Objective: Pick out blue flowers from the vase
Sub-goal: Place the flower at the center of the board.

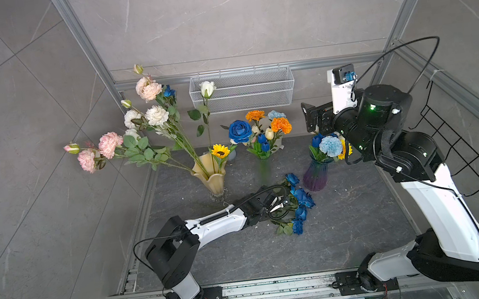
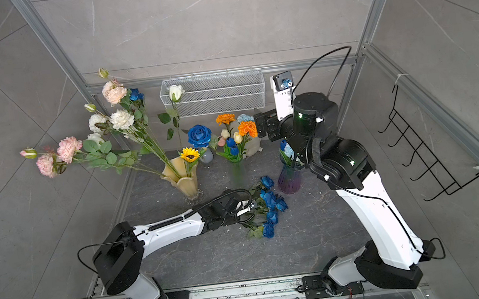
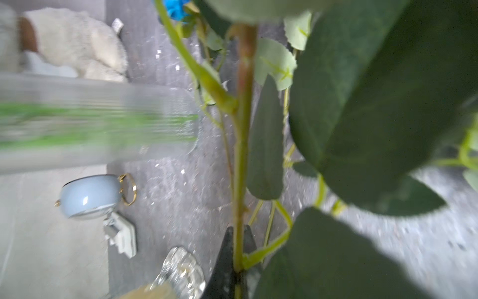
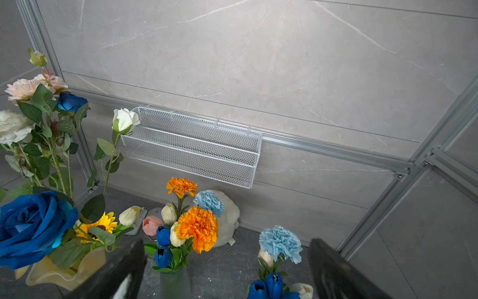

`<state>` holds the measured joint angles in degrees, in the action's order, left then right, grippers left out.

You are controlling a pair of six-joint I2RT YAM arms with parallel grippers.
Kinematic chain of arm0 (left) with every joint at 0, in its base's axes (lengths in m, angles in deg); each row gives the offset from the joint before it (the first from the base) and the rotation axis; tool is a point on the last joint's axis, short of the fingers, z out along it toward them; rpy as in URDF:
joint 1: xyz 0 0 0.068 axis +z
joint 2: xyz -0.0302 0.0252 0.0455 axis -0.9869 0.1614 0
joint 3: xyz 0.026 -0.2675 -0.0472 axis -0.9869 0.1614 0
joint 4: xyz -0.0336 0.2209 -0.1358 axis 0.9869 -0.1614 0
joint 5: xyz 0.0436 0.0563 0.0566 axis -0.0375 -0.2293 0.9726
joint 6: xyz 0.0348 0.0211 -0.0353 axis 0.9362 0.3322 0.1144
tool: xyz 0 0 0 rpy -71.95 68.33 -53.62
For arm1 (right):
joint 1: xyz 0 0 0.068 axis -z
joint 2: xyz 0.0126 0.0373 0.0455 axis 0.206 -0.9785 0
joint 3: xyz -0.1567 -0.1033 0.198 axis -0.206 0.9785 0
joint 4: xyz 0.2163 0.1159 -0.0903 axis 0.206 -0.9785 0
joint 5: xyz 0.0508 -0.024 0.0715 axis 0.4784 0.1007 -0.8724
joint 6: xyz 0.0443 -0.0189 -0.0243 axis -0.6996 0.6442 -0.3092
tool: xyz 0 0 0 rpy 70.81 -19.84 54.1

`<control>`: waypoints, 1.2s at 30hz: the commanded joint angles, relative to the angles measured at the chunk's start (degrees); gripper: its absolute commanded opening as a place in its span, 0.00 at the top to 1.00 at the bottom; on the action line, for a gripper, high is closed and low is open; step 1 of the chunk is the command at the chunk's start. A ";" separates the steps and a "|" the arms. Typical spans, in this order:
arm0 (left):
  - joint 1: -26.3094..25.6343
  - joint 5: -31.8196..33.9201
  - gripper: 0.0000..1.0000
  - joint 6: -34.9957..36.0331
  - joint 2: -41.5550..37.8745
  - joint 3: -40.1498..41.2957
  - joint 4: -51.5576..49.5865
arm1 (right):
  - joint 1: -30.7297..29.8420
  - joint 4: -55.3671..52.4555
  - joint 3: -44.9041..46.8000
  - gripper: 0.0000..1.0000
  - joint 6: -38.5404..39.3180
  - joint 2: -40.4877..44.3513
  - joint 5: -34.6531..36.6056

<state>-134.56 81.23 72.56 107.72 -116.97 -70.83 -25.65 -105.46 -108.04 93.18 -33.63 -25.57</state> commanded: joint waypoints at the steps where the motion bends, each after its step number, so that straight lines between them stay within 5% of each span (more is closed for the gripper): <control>1: 0.23 -0.97 1.00 0.43 3.08 -3.18 5.84 | 0.58 -2.10 -2.85 0.00 -0.53 -0.91 -2.32; 3: 0.23 -1.14 0.99 -0.29 4.41 -3.68 6.55 | 0.79 -2.19 -3.59 0.00 -0.55 -1.38 -2.73; 11: 0.49 -1.22 0.42 -2.98 2.31 -2.61 8.55 | 1.26 -7.34 -14.83 0.00 0.66 -8.50 -7.96; 23: 2.85 4.04 0.28 -12.50 -19.41 -4.20 -5.41 | 0.31 -10.48 -38.21 0.00 0.94 -22.56 -14.09; 31: 10.02 5.50 0.21 -16.88 -31.55 -8.40 -16.06 | -0.69 -5.56 -32.00 0.00 0.06 -20.55 -13.26; 36: 21.07 -0.03 0.21 -21.27 -34.93 -10.00 -20.18 | -0.69 -5.13 -29.43 0.00 0.06 -18.01 -12.54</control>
<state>-118.23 83.74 55.65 74.52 -125.10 -86.37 -26.19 -112.61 -138.12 93.40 -54.83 -38.60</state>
